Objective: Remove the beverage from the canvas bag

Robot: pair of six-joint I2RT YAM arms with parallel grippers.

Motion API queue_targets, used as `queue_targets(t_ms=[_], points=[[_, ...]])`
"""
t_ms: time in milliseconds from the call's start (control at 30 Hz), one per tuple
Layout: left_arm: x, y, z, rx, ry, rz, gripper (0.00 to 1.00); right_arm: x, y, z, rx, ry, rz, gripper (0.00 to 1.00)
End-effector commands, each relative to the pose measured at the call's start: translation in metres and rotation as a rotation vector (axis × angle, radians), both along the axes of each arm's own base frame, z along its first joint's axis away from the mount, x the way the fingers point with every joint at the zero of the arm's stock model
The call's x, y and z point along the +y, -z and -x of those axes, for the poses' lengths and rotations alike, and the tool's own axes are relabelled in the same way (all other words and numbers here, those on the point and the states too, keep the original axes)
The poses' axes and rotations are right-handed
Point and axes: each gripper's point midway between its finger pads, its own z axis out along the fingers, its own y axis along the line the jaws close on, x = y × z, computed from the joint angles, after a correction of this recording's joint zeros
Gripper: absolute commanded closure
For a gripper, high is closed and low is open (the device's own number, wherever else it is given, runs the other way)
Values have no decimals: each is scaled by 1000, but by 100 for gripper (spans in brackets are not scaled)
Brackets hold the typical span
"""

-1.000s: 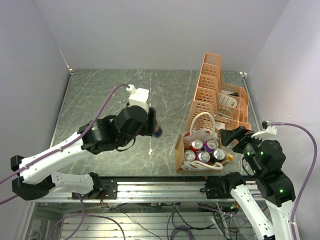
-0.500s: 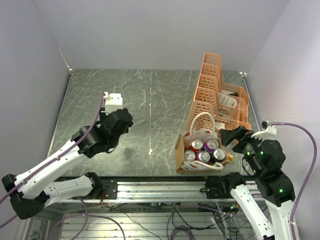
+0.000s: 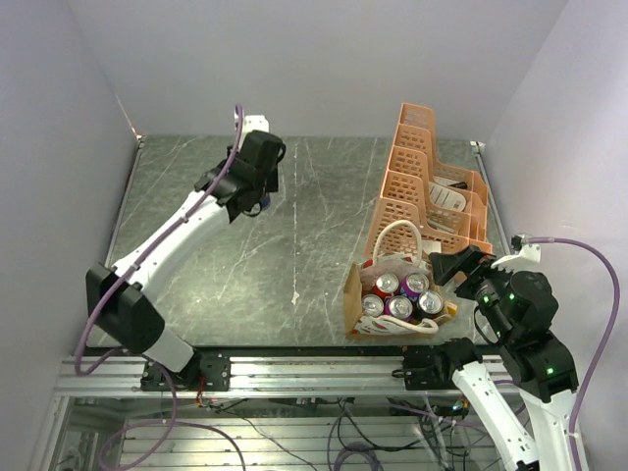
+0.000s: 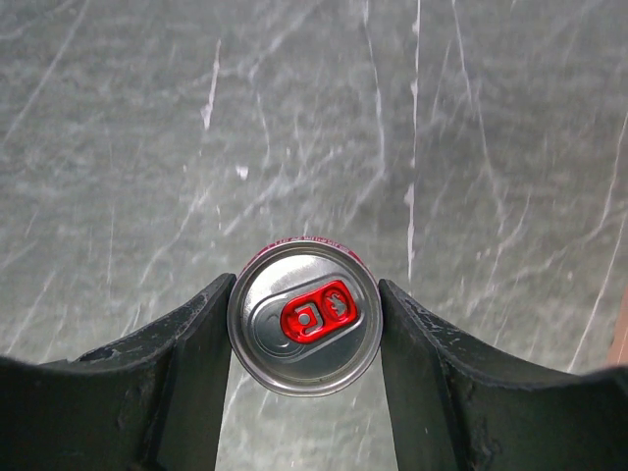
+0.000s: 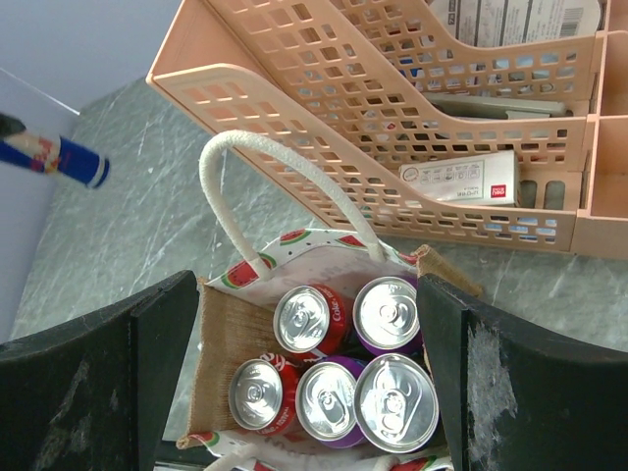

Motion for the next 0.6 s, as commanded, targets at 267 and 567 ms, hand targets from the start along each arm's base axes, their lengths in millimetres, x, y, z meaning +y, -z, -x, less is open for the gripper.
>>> queue_targets(t_ms=[267, 567], points=[[38, -36, -100, -150, -83, 65, 93, 0, 0, -4, -8, 4, 2, 7], [70, 14, -139, -102, -3, 118, 93, 0, 3, -6, 9, 10, 5, 7]])
